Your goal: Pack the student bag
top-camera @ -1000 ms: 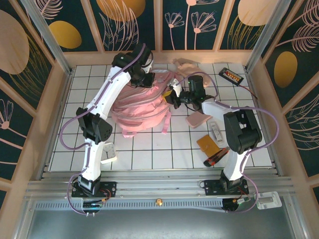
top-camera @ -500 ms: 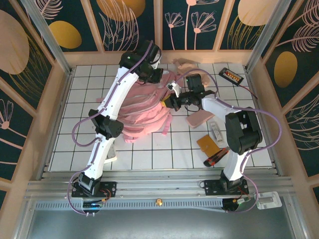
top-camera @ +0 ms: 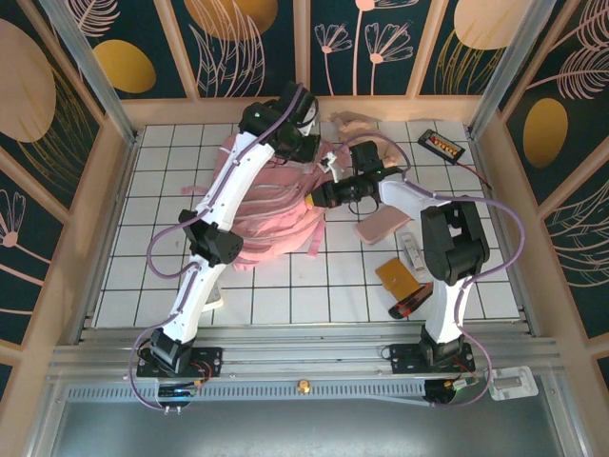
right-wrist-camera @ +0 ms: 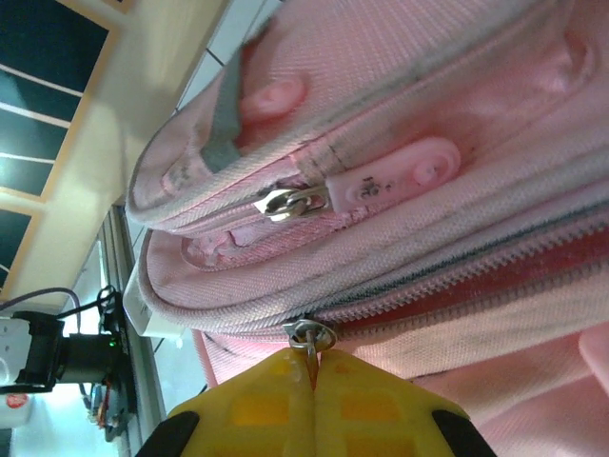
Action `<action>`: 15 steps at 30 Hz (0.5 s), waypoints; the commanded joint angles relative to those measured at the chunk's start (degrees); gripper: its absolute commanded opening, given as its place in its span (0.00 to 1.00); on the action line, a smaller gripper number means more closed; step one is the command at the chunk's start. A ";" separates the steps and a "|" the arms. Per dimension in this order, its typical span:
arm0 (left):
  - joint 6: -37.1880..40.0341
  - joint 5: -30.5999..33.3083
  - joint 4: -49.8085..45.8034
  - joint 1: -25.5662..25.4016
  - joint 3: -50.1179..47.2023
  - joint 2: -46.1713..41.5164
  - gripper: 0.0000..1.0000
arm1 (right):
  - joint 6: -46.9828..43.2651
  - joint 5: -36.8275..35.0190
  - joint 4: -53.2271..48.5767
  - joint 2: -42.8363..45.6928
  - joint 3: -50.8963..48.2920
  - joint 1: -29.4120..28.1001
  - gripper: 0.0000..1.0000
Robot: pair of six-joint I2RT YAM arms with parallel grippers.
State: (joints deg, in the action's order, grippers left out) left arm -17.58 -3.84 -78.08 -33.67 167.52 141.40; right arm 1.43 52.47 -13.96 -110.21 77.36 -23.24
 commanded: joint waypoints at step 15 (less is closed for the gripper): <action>-4.30 6.72 -1.11 -2.00 -23.71 -5.45 0.99 | -1.20 -7.81 4.13 3.36 -6.62 0.40 0.00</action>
State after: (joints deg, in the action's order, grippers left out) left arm -19.84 0.80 -75.44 -34.06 147.98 138.34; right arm 1.85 44.58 -13.47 -109.06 69.69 -22.87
